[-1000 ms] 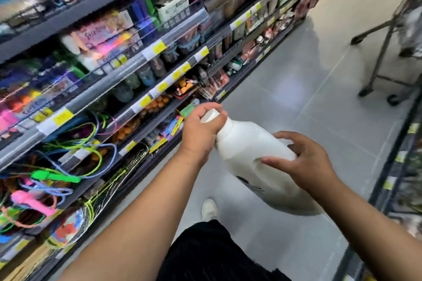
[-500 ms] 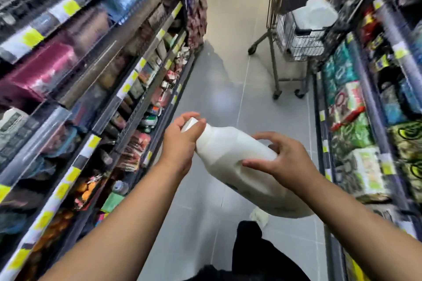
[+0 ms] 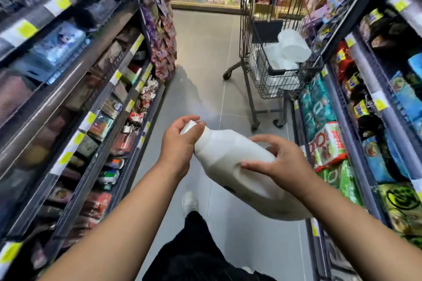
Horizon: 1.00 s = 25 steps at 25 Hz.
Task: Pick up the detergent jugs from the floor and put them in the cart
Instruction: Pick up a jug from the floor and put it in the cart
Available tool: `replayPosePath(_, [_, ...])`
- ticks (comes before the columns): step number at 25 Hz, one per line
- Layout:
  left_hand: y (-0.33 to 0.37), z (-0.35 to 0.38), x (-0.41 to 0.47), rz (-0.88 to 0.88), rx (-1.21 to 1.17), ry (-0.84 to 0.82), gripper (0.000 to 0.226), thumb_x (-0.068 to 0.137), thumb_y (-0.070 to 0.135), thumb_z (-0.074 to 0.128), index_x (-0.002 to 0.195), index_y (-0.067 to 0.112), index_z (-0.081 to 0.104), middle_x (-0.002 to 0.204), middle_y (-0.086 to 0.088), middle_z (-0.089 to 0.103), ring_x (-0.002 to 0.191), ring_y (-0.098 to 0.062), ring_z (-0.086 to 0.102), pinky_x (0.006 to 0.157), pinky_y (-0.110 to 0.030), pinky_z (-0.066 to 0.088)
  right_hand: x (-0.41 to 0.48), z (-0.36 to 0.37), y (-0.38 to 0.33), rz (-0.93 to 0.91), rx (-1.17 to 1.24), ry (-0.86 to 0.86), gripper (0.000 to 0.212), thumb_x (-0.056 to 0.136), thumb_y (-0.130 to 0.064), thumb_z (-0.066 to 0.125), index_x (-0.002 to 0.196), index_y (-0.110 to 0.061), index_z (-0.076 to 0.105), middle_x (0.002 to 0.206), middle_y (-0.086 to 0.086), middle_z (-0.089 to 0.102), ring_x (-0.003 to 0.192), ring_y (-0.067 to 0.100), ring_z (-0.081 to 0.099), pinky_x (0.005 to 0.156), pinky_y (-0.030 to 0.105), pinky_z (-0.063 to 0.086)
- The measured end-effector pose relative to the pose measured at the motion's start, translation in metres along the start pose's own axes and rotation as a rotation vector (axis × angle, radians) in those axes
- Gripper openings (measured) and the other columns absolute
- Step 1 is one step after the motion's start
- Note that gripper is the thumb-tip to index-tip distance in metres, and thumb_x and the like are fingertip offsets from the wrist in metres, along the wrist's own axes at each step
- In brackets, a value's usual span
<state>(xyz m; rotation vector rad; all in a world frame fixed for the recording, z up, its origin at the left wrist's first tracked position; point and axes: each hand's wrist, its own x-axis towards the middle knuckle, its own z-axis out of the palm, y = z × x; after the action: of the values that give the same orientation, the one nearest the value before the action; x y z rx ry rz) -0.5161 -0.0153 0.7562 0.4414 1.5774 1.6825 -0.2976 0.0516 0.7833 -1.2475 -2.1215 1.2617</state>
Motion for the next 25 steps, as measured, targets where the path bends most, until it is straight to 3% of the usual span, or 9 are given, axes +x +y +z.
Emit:
replayPosePath(4, [0.016,0.045,0.120,-0.026,0.013,-0.127,0.014,0.079,0.013,0.074,0.085,0.025,0.069,0.095,-0.009,0.071,0.080,-0.019,0.064,0.065,-0.027,0.051,0.102,-0.017,-0.001,0.053,0.001,0.109,0.054,0.049,-0.055,0.088,0.098,-0.041,0.068,0.071,-0.014,0.064,0.067,0.001,0.057,0.062,0.018,0.041])
replayPosePath(7, [0.036,0.079,0.196,-0.011,0.073,-0.185,0.014,0.079,0.014,0.074,0.085,0.026,0.069,0.099,-0.011,0.072,0.083,-0.021,0.064,0.067,-0.028,0.052,0.169,-0.028,-0.003,0.064,-0.009,0.168,0.047,0.052,-0.047,0.089,0.093,-0.038,0.068,0.062,-0.027,0.061,0.058,-0.006,0.054,0.054,0.011,0.035])
replayPosePath(11, [0.065,0.129,0.286,-0.030,0.099,-0.285,0.018,0.068,0.022,0.072,0.086,0.024,0.069,0.103,-0.016,0.072,0.082,-0.021,0.064,0.070,-0.031,0.053,0.250,-0.050,-0.008,0.075,0.080,0.260,0.048,0.051,-0.044,0.087,0.094,-0.033,0.069,0.080,-0.030,0.067,0.071,-0.008,0.060,0.063,0.008,0.041])
replayPosePath(14, [0.078,0.169,0.341,-0.036,0.118,-0.339,0.018,0.074,0.017,0.075,0.090,0.021,0.068,0.093,-0.010,0.070,0.077,-0.019,0.062,0.064,-0.027,0.050,0.301,-0.072,-0.005,0.090,0.166,0.262,0.043,0.054,-0.035,0.089,0.093,-0.030,0.069,0.083,-0.029,0.068,0.074,-0.011,0.061,0.066,0.007,0.042])
replayPosePath(19, [0.078,0.260,0.432,-0.046,0.142,-0.372,0.014,0.079,0.010,0.073,0.086,0.020,0.069,0.080,0.000,0.068,0.070,-0.016,0.061,0.056,-0.022,0.048,0.402,-0.124,0.040,0.158,0.219,0.346,0.064,0.042,-0.062,0.088,0.096,-0.033,0.070,0.097,-0.012,0.072,0.094,0.009,0.067,0.083,0.029,0.052])
replayPosePath(21, [0.079,0.299,0.467,-0.034,0.153,-0.376,0.012,0.076,0.011,0.074,0.085,0.020,0.070,0.084,-0.002,0.069,0.071,-0.017,0.061,0.057,-0.022,0.048,0.444,-0.151,0.059,0.170,0.218,0.349,0.059,0.044,-0.056,0.090,0.096,-0.035,0.070,0.101,-0.008,0.072,0.097,0.014,0.067,0.086,0.031,0.052])
replayPosePath(23, [0.082,0.332,0.495,-0.043,0.176,-0.367,0.011,0.081,0.007,0.072,0.089,0.016,0.069,0.090,-0.008,0.071,0.075,-0.019,0.062,0.059,-0.024,0.050,0.477,-0.174,0.066,0.184,0.217,0.349,0.057,0.045,-0.050,0.092,0.094,-0.039,0.067,0.096,-0.002,0.071,0.092,0.017,0.067,0.083,0.031,0.051])
replayPosePath(25, [0.088,0.368,0.524,-0.044,0.174,-0.354,0.012,0.084,0.005,0.070,0.089,0.016,0.069,0.090,-0.007,0.070,0.074,-0.017,0.063,0.058,-0.023,0.051,0.513,-0.202,0.077,0.203,0.203,0.358,0.059,0.041,-0.058,0.087,0.095,-0.050,0.063,0.086,0.004,0.071,0.082,0.022,0.067,0.075,0.036,0.053])
